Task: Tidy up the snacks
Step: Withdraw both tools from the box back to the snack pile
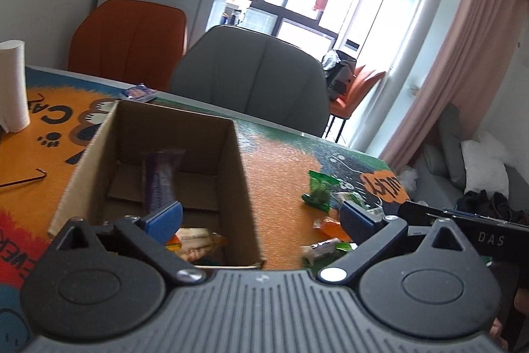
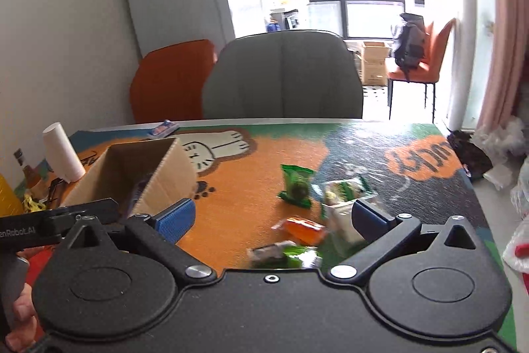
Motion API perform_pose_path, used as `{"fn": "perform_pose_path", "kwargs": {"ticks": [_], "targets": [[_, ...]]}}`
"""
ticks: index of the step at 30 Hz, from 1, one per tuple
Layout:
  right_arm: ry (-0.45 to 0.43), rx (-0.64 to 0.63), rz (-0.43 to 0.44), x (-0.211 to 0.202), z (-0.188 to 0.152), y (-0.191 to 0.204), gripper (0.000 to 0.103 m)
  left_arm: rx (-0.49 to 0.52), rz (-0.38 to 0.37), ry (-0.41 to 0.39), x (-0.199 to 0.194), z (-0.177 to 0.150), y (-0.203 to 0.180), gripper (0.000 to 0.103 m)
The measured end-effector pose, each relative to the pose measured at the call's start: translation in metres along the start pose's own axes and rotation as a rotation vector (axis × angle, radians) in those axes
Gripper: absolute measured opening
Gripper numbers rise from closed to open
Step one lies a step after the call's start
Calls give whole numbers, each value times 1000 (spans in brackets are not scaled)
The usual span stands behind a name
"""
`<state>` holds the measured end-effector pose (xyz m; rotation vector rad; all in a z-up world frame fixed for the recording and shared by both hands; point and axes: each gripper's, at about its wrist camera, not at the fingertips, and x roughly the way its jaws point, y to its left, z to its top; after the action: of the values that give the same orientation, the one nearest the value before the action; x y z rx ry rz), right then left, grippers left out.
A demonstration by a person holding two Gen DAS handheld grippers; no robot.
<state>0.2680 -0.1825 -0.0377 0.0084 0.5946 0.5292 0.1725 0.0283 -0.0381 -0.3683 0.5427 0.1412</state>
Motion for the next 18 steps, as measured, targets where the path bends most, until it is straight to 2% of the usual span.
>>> {"fn": "perform_pose_path", "kwargs": {"ticks": [18], "targets": [[13,81,-56,-2,-18,-58,103,90,-50,33,24,-16,-54,100]]}}
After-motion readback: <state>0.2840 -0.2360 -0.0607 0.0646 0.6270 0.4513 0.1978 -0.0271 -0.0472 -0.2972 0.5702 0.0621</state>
